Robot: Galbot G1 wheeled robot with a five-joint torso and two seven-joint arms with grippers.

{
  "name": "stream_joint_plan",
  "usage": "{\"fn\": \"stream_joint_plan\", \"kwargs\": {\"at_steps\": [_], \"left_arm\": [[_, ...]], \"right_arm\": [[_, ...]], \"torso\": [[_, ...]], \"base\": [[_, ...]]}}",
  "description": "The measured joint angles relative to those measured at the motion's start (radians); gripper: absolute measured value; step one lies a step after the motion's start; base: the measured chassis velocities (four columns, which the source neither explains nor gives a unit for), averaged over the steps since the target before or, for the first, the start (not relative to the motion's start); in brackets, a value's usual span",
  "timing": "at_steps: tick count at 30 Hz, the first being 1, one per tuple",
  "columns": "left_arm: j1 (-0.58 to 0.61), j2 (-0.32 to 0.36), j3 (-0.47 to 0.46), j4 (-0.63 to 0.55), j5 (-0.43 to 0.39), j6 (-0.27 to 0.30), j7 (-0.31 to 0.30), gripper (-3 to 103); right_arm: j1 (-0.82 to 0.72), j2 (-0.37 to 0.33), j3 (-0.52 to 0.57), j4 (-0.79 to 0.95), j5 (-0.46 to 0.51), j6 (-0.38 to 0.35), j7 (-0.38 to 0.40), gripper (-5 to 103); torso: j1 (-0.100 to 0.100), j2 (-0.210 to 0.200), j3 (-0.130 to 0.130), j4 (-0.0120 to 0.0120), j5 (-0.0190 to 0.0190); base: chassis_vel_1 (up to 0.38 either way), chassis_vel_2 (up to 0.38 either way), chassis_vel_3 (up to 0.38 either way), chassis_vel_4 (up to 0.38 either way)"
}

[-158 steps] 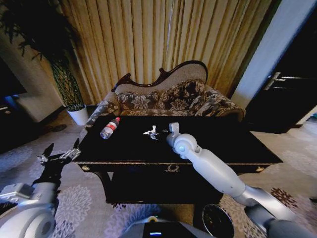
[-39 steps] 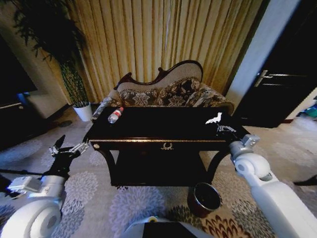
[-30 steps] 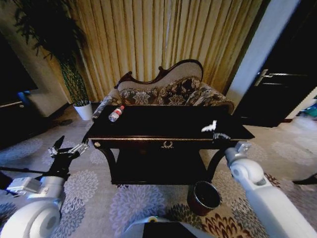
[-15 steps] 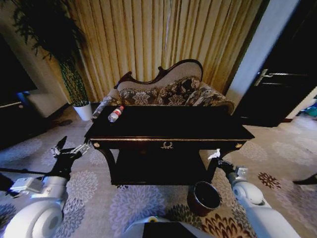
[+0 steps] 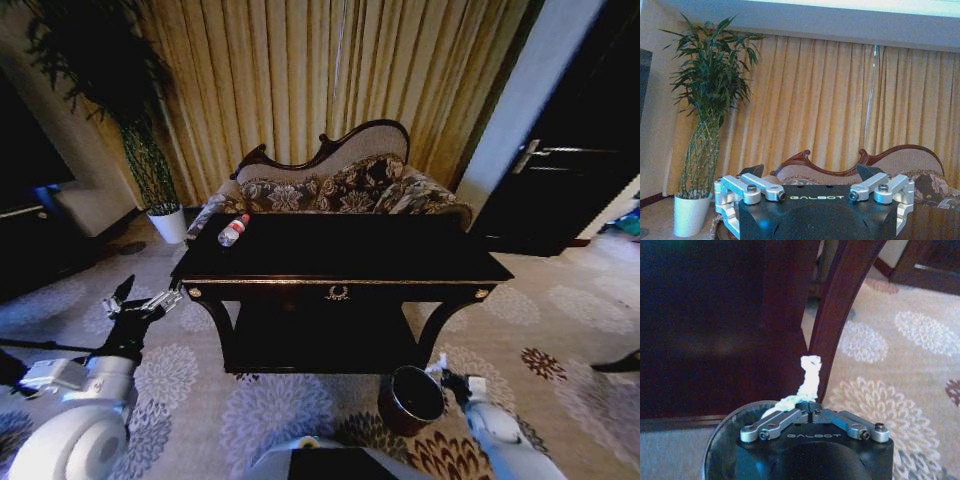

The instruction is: Move to the front of the table and place the trash on the table into the trash bin.

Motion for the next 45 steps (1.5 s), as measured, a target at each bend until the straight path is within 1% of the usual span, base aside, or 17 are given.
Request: {"fn": "stream_joint_plan", "kwargs": {"at_steps": [9, 11, 12, 15, 18, 21, 23, 24, 27, 30, 31, 32, 34, 35, 37, 41, 45], "left_arm": [[0.003, 0.0, -0.002, 0.0, 0.0, -0.002, 0.0, 100], [0.004, -0.001, -0.003, 0.0, 0.0, -0.002, 0.0, 100], [0.004, -0.001, -0.003, 0.0, 0.0, -0.002, 0.0, 100], [0.002, -0.002, -0.002, 0.0, 0.0, -0.002, 0.0, 100], [0.001, -0.002, 0.0, 0.0, 0.0, -0.002, 0.0, 100], [0.001, -0.002, 0.0, 0.0, 0.0, -0.002, 0.0, 100], [0.002, -0.001, -0.001, 0.0, 0.0, -0.002, -0.001, 100], [0.002, -0.001, -0.001, 0.0, 0.0, -0.002, -0.001, 100], [0.002, -0.001, -0.002, 0.0, 0.0, -0.002, -0.001, 100], [0.002, -0.001, 0.001, 0.0, 0.001, -0.002, -0.001, 100], [0.002, -0.001, 0.002, 0.0, 0.002, -0.002, -0.001, 100], [0.002, -0.001, 0.002, 0.0, 0.002, -0.002, -0.001, 100], [0.001, 0.001, 0.001, 0.0, 0.002, -0.002, -0.001, 100], [0.001, 0.001, 0.001, 0.0, 0.002, -0.002, -0.001, 100], [0.002, 0.002, -0.002, 0.0, 0.002, -0.002, -0.002, 100], [0.002, 0.001, 0.001, 0.0, 0.002, -0.002, -0.002, 100], [-0.002, 0.0, 0.015, 0.0, 0.008, -0.003, -0.003, 100]], "right_arm": [[0.003, 0.018, -0.017, -0.011, -0.073, 0.0, 0.002, -2], [0.002, 0.019, -0.018, -0.007, -0.087, 0.0, 0.004, 9], [0.002, 0.019, -0.018, -0.007, -0.087, 0.0, 0.004, 9], [0.004, 0.021, -0.02, -0.004, -0.093, 0.0, 0.023, 25], [0.005, 0.021, -0.024, 0.0, -0.093, 0.0, 0.031, 31], [0.009, 0.021, -0.027, 0.002, -0.093, 0.0, 0.033, 41], [0.012, 0.021, -0.028, 0.006, -0.091, 0.0, 0.034, 52], [0.012, 0.021, -0.028, 0.006, -0.091, 0.0, 0.034, 52], [0.008, 0.025, -0.023, 0.034, -0.072, -0.001, 0.035, 70], [0.006, 0.032, -0.008, 0.06, -0.06, -0.001, 0.035, 70], [0.007, 0.035, 0.004, 0.071, -0.056, -0.001, 0.035, 80], [0.007, 0.035, 0.004, 0.071, -0.056, -0.001, 0.035, 80], [0.009, 0.037, 0.043, 0.112, -0.032, -0.001, 0.035, 91], [0.009, 0.037, 0.043, 0.112, -0.032, -0.001, 0.035, 91], [0.015, 0.035, 0.091, 0.166, 0.02, 0.01, 0.033, 100], [0.015, 0.027, 0.137, 0.237, 0.075, 0.018, 0.02, 100], [0.001, 0.018, 0.2, 0.386, 0.148, 0.021, -0.009, 100]], "torso": [[0.0, 0.0, 0.0, 0.0, -0.0001], [0.0, 0.0, 0.0, 0.0, -0.0001], [0.0, 0.0, 0.0, 0.0, -0.0001], [0.0, 0.0, 0.0, 0.0, 0.0], [0.0, 0.0, 0.0, 0.0, -0.0001], [0.0, 0.0, 0.0, 0.0, -0.0001], [0.0, 0.0, 0.0, 0.0, -0.0001], [0.0, 0.0, 0.0, 0.0, -0.0001], [0.0, 0.0, 0.0, 0.0, 0.0], [0.0, 0.0, 0.0, 0.0, 0.0], [0.0, 0.0, 0.0, 0.0, 0.0], [0.0, 0.0, 0.0, 0.0, 0.0], [0.0, 0.0, 0.0, -0.0001, -0.0001], [0.0, 0.0, 0.0, -0.0001, -0.0001], [0.0, 0.0, 0.0, 0.0, 0.0003], [0.0, 0.0, 0.0, 0.0001, -0.0001], [0.0, 0.0, 0.0, 0.0, -0.0001]], "base": [[0.0, 0.0, 0.0, 0.0], [0.0, 0.0, 0.0, 0.0], [0.0, 0.0, 0.0, 0.0], [0.0, 0.0, 0.0, 0.0], [0.0, 0.0, 0.0, 0.0], [0.0, 0.0, 0.0, 0.0], [0.0, 0.0, 0.0, 0.0], [0.0, 0.0, 0.0, 0.0], [0.0, 0.0, 0.0, 0.0], [0.0, 0.0, 0.0, 0.0], [0.0, 0.0, 0.0, 0.0], [0.0, 0.0, 0.0, 0.0], [0.0, 0.0, 0.0, 0.0], [0.0, 0.0, 0.0, 0.0], [0.0, 0.0, 0.0, 0.0], [0.0, 0.0, 0.0, 0.0], [0.0, 0.0, 0.0, 0.0]]}}
